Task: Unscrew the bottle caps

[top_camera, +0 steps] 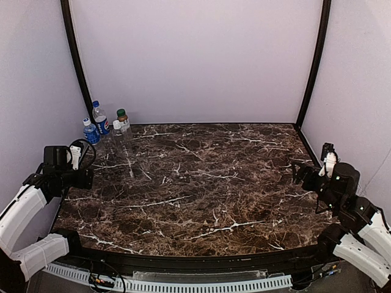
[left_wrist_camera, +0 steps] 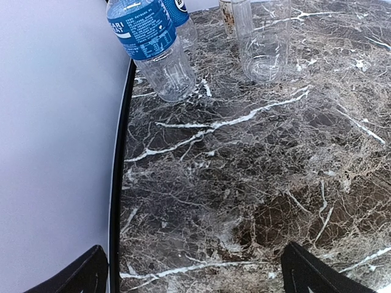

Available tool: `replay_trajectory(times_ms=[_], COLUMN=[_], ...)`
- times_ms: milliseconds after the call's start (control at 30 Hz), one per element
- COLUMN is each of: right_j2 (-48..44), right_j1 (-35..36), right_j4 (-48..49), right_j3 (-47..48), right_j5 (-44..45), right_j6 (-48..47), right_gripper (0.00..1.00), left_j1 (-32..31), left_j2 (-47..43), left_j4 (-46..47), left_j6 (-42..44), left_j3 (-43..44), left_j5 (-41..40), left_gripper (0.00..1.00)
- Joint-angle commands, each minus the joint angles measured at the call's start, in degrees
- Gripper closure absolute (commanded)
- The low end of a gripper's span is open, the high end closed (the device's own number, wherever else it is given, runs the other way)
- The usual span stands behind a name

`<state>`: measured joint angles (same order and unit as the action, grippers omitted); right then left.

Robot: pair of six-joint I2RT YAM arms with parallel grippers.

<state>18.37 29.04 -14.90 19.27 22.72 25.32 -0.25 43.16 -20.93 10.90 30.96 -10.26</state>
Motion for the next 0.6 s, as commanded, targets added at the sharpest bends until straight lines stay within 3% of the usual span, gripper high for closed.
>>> replay_trajectory(times_ms=[0, 267, 333, 433, 567], right_j2=[1.7, 19.6, 26.0, 34.0, 41.1], right_j1=[-0.4, -0.9, -2.5, -4.3, -4.4], right_j4=[0.2, 1.8, 1.6, 0.7, 0.3], right_j3=[1.6, 15.4, 19.8, 25.5, 29.3], right_j5=[-2.3, -9.2, -11.8, -15.7, -16.8], right_j6=[-1.7, -5.5, -5.6, -5.9, -6.8], right_gripper=[0.01, 0.01, 0.01, 0.01, 0.01], left_j1=[0.1, 0.1, 0.1, 0.1, 0.0], left_j2=[0.2, 4.1, 8.2, 12.9, 20.3], left_j4=[-1.3, -6.7, -8.9, -9.5, -6.2], left_j6=[1.3, 7.1, 8.5, 7.4, 4.2], left_j3=[1.2, 9.5, 13.2, 18.7, 27.3], left_j5=[3.0, 9.0, 14.0, 21.4, 25.3], left_gripper=[0.00, 0.00, 0.00, 0.07, 0.11])
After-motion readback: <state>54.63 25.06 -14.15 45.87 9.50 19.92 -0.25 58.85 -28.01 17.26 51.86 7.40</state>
